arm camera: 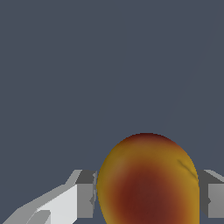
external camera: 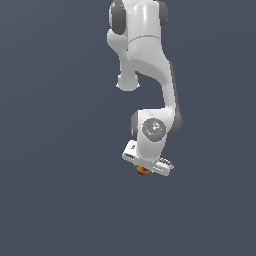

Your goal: Pick up the object and move it to a goal position.

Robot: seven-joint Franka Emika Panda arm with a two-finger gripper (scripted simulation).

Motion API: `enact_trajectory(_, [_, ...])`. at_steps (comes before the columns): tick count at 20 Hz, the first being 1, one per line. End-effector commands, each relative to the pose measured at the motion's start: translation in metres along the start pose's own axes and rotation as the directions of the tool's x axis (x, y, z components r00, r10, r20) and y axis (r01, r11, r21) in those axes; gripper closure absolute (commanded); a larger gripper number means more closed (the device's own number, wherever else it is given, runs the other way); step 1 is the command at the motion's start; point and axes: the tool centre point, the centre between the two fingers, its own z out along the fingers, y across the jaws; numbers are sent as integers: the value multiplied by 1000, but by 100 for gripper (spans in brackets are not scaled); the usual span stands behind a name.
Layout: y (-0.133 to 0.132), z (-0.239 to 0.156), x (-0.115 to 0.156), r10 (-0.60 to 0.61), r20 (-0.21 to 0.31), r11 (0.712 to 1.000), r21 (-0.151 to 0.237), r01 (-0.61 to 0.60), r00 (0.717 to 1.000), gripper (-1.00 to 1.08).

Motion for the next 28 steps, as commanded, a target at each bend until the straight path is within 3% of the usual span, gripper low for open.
enact_trajectory(1, [0, 0, 0, 0, -1, 1000, 0, 0, 1000, 108])
enact_trajectory(14, [18, -19, 3, 0, 0, 1000, 0, 0, 1000, 108])
enact_trajectory(28, [115, -127, 22, 0, 0, 1000, 1, 0, 1000, 108])
